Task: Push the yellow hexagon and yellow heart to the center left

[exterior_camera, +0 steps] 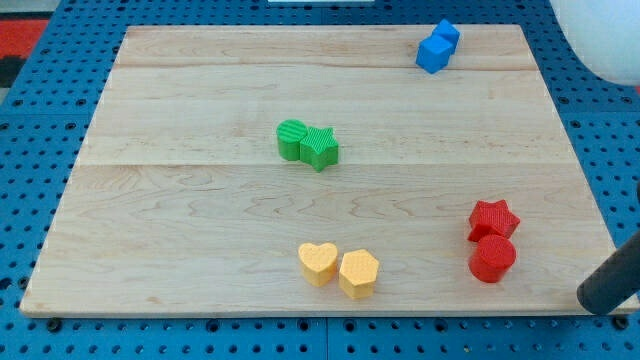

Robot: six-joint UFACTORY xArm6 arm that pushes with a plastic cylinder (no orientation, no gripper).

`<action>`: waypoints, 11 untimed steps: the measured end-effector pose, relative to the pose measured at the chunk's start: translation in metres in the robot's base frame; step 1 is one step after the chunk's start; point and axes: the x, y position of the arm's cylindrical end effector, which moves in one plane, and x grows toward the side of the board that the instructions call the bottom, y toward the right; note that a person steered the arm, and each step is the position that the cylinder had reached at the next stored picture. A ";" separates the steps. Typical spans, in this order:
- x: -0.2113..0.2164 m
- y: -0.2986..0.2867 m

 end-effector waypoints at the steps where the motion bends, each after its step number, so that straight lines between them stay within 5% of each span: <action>1: -0.012 -0.068; 3: -0.024 -0.189; 5: -0.028 -0.242; 8: -0.088 -0.350; 11: -0.046 -0.375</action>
